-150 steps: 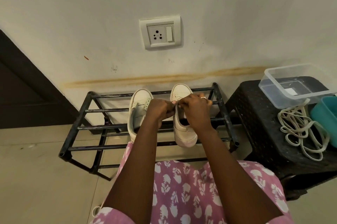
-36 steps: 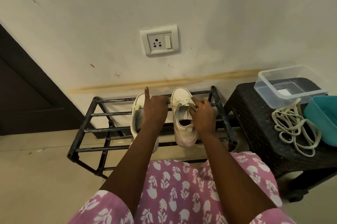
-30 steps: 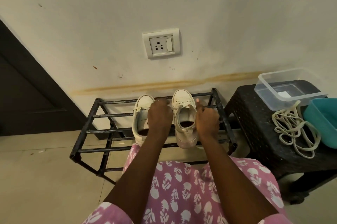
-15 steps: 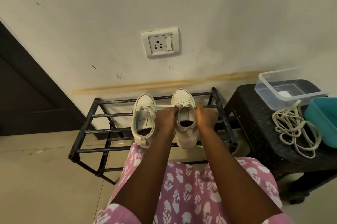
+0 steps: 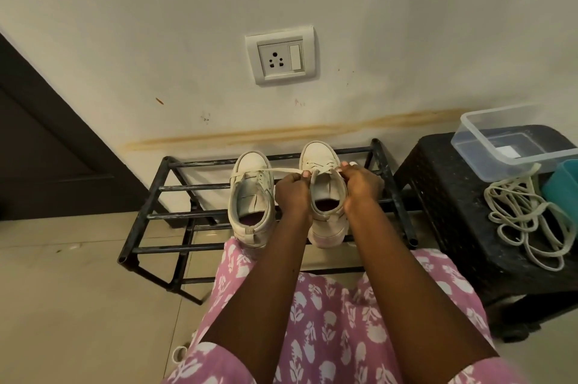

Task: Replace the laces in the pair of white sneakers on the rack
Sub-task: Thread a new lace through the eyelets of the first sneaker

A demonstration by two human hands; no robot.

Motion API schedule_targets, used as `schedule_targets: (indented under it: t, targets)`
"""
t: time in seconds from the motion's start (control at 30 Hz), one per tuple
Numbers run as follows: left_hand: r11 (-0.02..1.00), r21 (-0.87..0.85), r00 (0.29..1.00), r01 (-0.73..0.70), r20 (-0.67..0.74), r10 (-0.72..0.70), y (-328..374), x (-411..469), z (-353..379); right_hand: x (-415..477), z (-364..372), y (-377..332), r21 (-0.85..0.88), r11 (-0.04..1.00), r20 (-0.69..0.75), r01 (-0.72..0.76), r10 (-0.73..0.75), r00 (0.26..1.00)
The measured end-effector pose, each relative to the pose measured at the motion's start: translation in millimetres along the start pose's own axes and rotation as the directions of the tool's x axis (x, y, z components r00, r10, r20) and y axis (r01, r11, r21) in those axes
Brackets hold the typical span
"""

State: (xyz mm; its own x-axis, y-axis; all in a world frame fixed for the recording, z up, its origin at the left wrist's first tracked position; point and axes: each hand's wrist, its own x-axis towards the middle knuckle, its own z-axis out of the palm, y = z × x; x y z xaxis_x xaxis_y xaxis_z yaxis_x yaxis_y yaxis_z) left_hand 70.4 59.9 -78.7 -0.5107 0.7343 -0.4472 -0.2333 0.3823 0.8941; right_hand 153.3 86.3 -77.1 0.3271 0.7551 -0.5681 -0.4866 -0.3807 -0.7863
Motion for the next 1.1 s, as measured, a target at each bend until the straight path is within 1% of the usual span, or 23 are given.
schedule_targets:
  t: [0.1, 0.17, 0.27, 0.37, 0.43, 0.5, 0.63, 0.7, 0.77, 0.87, 0.97, 1.1]
  targets:
    - [0.998, -0.035, 0.999, 0.051, -0.005, -0.052, -2.2, 3.3, 0.8, -0.4, -1.9, 3.7, 0.064, 0.997, -0.098, -0.038, 0.045, 0.994]
    - [0.996, -0.071, 0.998, 0.063, 0.002, -0.063, -2.7, 3.9, 0.7, -1.7, -2.1, 5.2, 0.093, 0.995, -0.121, -0.024, 0.035, 0.992]
    - [0.995, -0.094, 0.999, 0.014, 0.05, -0.009, -4.0, 2.5, -1.5, -2.4, -2.4, 6.8, 0.098, 0.995, -0.08, 0.026, -0.018, 0.997]
    - [0.998, -0.061, 0.991, -0.036, 0.125, 0.043, -6.0, -2.4, -4.8, -2.5, -3.8, 4.6, 0.098, 0.995, 0.02, 0.003, -0.005, 1.0]
    - [0.998, -0.045, 0.991, -0.04, 0.129, 0.046, -4.8, -3.6, -5.1, -4.3, -3.3, 2.6, 0.085, 0.996, 0.076, 0.008, -0.014, 0.997]
    - [0.998, -0.07, 0.996, -0.002, 0.092, 0.009, -2.4, -1.9, -4.1, -6.9, -2.8, 2.9, 0.08, 0.996, 0.067, 0.029, -0.034, 0.997]
    - [0.992, -0.114, 0.998, 0.053, 0.04, -0.049, -2.1, 1.5, -2.0, -7.2, -4.8, 4.2, 0.19, 0.982, -0.006, -0.006, 0.008, 1.0]
    - [0.986, -0.151, 0.997, 0.065, 0.05, -0.059, -1.9, 0.5, -2.0, -7.5, -5.7, 3.8, 0.208, 0.978, 0.015, -0.014, 0.011, 1.0]
    - [0.98, -0.188, 0.996, 0.069, 0.072, -0.056, -0.3, 1.0, -3.7, -8.4, -7.0, 1.8, 0.167, 0.986, 0.041, -0.001, -0.006, 0.999]
    - [0.969, -0.245, 0.995, 0.041, 0.101, -0.016, 12.4, 1.8, -9.0, -13.3, -7.4, -7.9, 0.116, 0.993, 0.081, 0.021, -0.031, 0.996]
    - [0.96, -0.278, 0.998, -0.003, 0.055, 0.019, 40.1, -2.4, -10.2, -21.2, -1.8, -25.5, 0.098, 0.993, 0.097, 0.064, -0.073, 0.993]
    - [0.94, -0.314, 0.99, -0.132, -0.001, 0.139, 91.4, -19.9, -5.4, -44.9, 16.7, -64.3, 0.057, 0.987, 0.126, 0.152, -0.158, 0.979]
